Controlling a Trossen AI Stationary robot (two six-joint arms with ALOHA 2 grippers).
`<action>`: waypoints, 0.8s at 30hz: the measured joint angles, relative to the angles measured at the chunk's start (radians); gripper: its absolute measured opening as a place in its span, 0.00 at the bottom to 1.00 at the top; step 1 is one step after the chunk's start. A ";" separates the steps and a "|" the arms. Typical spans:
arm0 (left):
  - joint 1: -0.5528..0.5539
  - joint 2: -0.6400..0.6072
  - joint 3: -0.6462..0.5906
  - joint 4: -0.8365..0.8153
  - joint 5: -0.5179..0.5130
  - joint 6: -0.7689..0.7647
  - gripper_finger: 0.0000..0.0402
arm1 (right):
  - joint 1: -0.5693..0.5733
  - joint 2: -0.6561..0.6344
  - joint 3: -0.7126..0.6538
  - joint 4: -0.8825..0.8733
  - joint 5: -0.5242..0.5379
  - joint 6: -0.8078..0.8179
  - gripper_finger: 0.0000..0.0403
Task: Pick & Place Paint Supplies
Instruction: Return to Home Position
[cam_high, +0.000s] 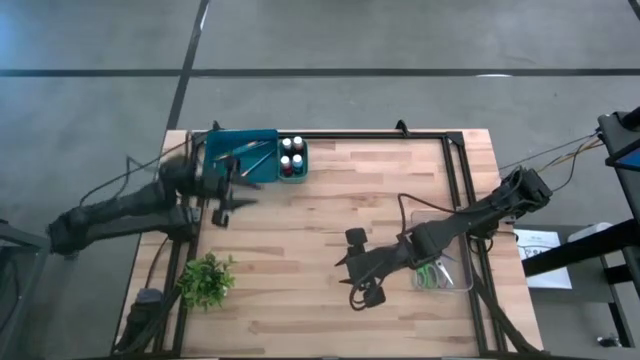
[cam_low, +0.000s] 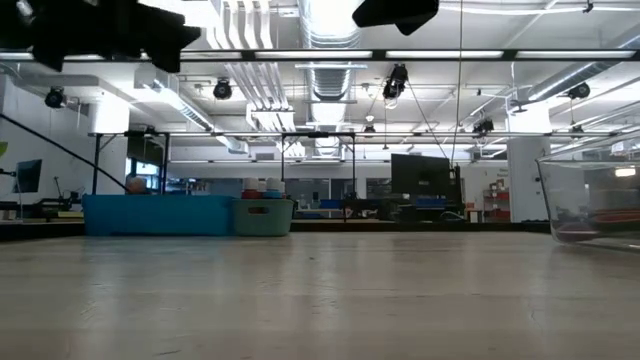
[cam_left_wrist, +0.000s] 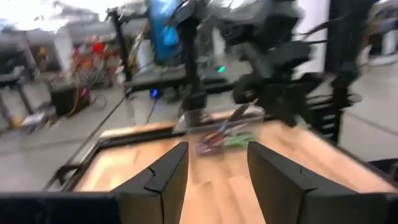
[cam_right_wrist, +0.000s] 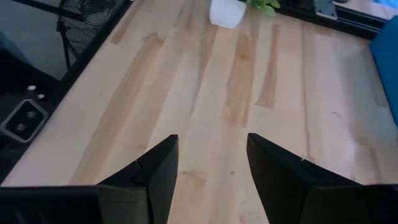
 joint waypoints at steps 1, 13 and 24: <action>-0.056 -0.026 -0.054 0.058 -0.036 -0.014 0.43 | 0.003 0.000 0.000 0.000 0.000 -0.001 0.47; -0.604 -0.157 -0.259 0.087 -0.644 0.052 0.43 | 0.007 0.000 0.008 0.026 -0.001 -0.022 0.47; -0.585 -0.271 -0.298 0.015 -0.577 0.017 0.43 | 0.043 0.000 0.007 0.033 0.004 -0.022 0.47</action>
